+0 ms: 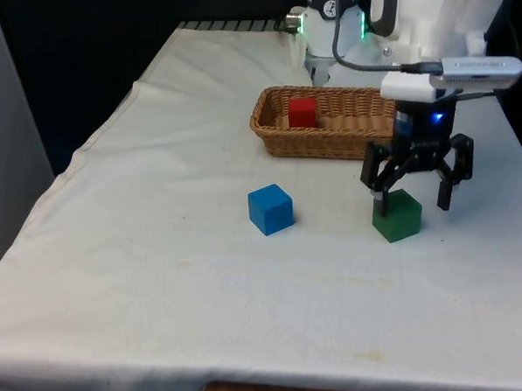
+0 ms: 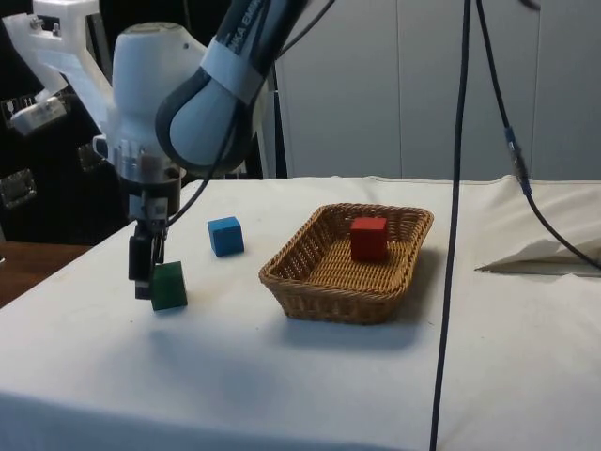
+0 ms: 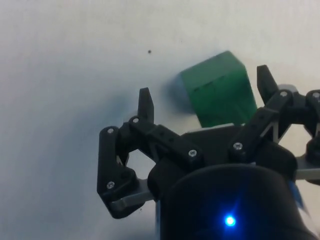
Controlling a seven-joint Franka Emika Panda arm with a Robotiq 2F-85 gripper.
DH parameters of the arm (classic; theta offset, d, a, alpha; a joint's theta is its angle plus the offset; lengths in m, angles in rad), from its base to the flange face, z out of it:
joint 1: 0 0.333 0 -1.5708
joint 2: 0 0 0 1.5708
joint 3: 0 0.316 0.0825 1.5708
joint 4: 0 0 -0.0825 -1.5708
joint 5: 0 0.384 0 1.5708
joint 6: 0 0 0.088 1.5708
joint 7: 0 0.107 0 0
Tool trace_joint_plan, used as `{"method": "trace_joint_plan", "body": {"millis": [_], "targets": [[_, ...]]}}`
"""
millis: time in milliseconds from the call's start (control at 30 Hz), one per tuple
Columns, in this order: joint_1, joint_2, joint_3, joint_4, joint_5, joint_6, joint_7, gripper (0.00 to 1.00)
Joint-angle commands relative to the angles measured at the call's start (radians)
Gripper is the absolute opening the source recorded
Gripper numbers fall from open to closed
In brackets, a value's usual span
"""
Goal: Pick up exactly two blocks and place them into the basket.
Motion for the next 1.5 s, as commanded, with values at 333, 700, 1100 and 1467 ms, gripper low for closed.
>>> {"method": "trace_joint_plan", "body": {"millis": [333, 700, 1100, 1467], "targets": [[-0.028, 0.069, 0.007, 0.071, 0.004, 0.0, -0.064, 1.0], [-0.028, 0.025, 0.003, 0.015, 0.001, 0.013, -0.12, 1.0], [-0.026, 0.011, 0.002, -0.011, 0.001, 0.015, -0.142, 1.0], [-0.028, 0.011, 0.0, -0.013, 0.002, 0.013, -0.142, 0.56]]}}
